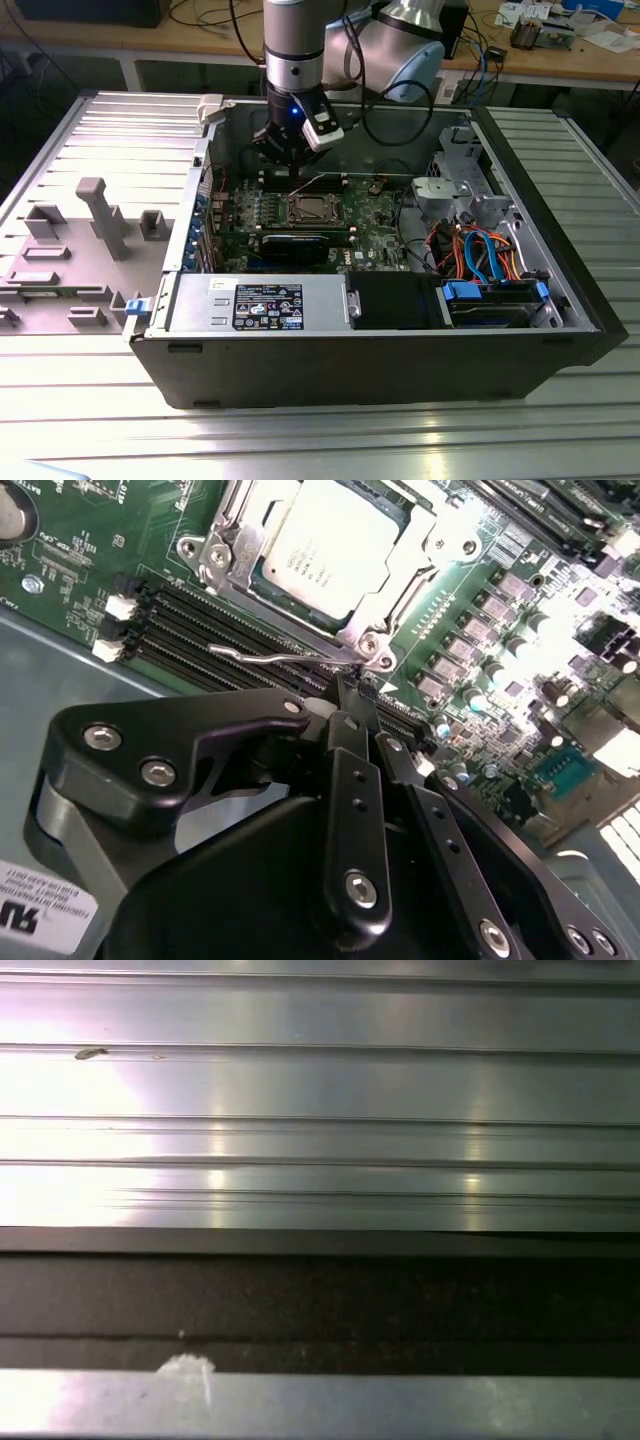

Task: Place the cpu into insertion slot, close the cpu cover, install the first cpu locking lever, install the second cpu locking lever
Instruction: 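Install the first cpu locking lever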

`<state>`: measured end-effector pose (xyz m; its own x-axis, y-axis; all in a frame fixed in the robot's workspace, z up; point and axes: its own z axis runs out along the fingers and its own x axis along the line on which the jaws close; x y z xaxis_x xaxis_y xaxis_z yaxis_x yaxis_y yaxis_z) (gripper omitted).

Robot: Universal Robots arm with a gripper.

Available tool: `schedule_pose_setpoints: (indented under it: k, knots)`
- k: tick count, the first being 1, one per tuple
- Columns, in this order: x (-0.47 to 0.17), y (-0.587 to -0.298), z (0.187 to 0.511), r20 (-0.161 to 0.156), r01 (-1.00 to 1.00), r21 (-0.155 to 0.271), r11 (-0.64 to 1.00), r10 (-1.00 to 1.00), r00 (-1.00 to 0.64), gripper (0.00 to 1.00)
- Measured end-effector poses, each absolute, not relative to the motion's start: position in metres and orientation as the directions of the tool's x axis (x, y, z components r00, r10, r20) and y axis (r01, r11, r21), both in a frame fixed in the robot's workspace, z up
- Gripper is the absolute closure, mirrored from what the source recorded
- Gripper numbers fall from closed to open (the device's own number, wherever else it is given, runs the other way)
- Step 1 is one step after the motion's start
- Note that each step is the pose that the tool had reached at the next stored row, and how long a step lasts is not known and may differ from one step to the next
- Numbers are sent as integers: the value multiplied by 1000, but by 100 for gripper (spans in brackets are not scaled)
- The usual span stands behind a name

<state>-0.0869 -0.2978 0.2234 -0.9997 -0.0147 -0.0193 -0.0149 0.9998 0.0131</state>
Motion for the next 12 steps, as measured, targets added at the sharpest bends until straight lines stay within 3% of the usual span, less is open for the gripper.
schedule_pose_setpoints:
  k: [12]
  knots:
    - [-87, -299, 212, -19, -17, 13, 1000, -17, -1000, 89]
